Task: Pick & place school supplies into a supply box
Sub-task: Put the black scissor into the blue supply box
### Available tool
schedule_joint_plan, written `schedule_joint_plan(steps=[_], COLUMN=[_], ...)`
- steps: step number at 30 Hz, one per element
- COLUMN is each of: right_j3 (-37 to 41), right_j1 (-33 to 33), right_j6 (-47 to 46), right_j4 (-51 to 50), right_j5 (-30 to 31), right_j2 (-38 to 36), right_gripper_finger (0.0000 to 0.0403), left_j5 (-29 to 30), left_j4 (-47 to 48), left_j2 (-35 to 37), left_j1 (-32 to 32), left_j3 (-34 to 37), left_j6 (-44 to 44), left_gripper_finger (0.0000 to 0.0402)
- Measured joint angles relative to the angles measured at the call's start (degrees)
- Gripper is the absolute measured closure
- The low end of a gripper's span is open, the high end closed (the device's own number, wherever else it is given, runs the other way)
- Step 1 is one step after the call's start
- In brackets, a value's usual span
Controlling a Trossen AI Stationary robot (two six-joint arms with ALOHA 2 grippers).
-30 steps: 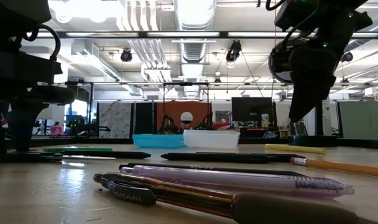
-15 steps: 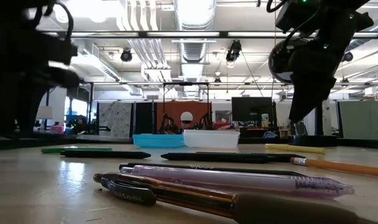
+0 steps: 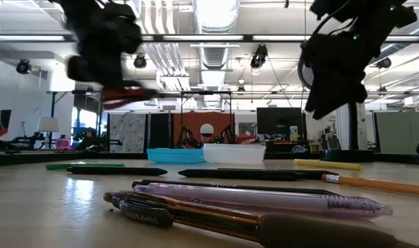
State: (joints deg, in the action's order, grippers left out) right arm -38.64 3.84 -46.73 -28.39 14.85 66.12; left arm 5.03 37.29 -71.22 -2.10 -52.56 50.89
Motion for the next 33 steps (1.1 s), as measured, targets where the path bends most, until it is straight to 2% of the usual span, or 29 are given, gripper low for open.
schedule_joint_plan(steps=[4,8,11,15,22,27,33], right_j3=[0.5,1.3,2.6,4.6,7.4,7.8,7.8], right_j1=[0.0,0.0,0.0,0.0,0.0,0.0,0.0], right_j6=[-2.7,-6.3,-8.4,-10.2,-12.9,-13.3,-12.9], right_j4=[-3.7,-9.4,-13.4,-15.1,-14.3,-13.3,-11.5], right_j5=[2.6,6.3,8.5,9.8,11.4,14.1,14.9], right_j2=[-5.6,-11.7,-15.8,-19.5,-20.7,-20.2,-20.3], right_gripper_finger=[0.0216,0.0216,0.0216,0.0216,0.0215,0.0219,0.022], left_j5=[-5.1,-8.3,-10.6,-10.7,-9.7,-6.3,-5.5], left_j4=[-14.0,-16.8,-15.0,-6.0,8.4,15.6,16.1], left_j2=[-4.9,-14.4,-22.8,-33.7,-48.8,-54.3,-58.0], left_j1=[13.1,19.3,19.7,19.3,20.7,21.2,21.1], left_j3=[-1.1,-8.4,-17.6,-32.2,-51.6,-57.9,-59.4], left_j6=[0.1,-3.4,-8.4,-15.4,-21.2,-23.5,-23.4], left_gripper_finger=[0.0344,0.0344,0.0344,0.0344,0.0344,0.0344,0.034])
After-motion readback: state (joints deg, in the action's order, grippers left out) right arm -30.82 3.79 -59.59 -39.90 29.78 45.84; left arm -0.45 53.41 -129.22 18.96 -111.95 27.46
